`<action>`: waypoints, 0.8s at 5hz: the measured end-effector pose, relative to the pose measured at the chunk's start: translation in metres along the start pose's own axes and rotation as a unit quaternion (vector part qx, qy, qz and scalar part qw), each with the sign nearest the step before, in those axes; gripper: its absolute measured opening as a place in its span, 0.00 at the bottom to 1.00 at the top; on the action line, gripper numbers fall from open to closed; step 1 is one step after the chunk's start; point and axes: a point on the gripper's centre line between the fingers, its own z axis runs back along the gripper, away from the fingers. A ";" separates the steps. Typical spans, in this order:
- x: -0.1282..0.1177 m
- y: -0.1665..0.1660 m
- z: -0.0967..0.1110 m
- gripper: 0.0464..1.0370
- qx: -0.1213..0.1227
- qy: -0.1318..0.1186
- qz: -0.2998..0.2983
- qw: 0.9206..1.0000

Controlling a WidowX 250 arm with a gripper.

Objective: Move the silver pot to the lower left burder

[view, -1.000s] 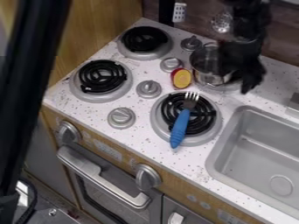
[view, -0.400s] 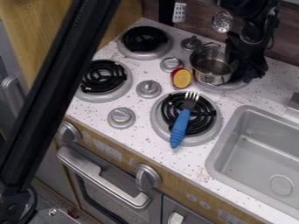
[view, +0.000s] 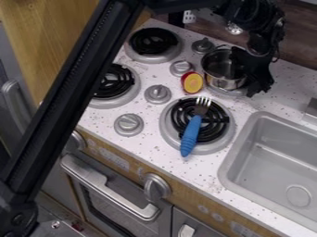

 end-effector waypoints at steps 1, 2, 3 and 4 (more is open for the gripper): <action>0.008 -0.001 0.006 0.35 -0.002 -0.005 -0.016 1.000; 0.005 -0.004 0.003 0.12 -0.004 -0.005 -0.031 0.999; 0.004 -0.007 0.010 0.03 -0.010 -0.015 -0.056 0.998; 0.003 -0.004 0.029 0.02 -0.007 -0.022 -0.085 0.996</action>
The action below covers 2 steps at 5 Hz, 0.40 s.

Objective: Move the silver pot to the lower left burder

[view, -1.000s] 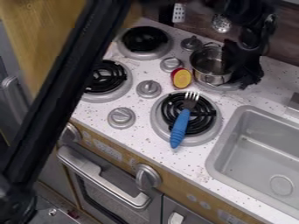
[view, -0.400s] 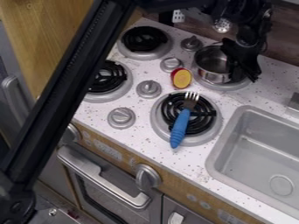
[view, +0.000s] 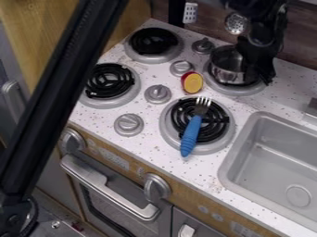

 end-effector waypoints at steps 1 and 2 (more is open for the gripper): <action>-0.016 0.014 0.029 0.02 0.025 -0.002 0.001 1.000; -0.060 0.043 0.045 0.02 0.050 0.011 0.047 0.998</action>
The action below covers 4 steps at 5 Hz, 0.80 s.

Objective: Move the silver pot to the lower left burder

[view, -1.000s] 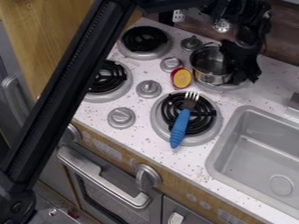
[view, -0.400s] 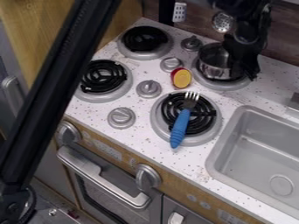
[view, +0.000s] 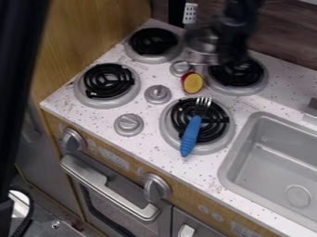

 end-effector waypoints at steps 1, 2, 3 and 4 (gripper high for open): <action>-0.057 0.029 -0.010 0.02 0.015 0.052 0.057 0.997; -0.100 0.050 -0.021 0.02 0.015 0.085 0.104 0.991; -0.129 0.071 -0.028 0.02 0.011 0.105 0.147 0.984; -0.148 0.068 -0.048 0.02 -0.015 0.135 0.160 0.978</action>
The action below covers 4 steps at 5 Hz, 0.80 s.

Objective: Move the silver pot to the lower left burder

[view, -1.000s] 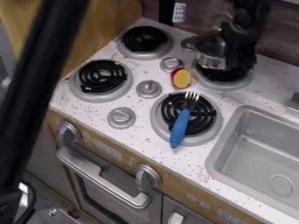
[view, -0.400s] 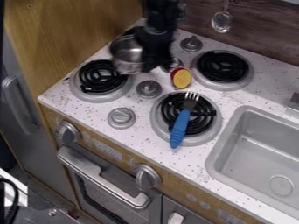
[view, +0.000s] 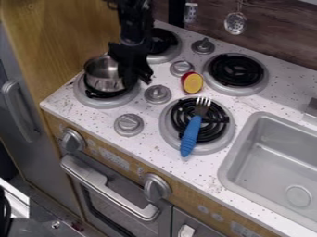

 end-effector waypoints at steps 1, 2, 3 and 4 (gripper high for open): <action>-0.001 0.007 -0.005 0.04 -0.014 0.011 0.014 1.000; -0.003 0.004 -0.012 0.19 -0.032 0.024 0.015 0.999; -0.005 0.000 -0.009 0.46 -0.031 0.047 0.019 0.998; 0.002 -0.005 0.018 0.77 -0.021 0.056 0.034 0.998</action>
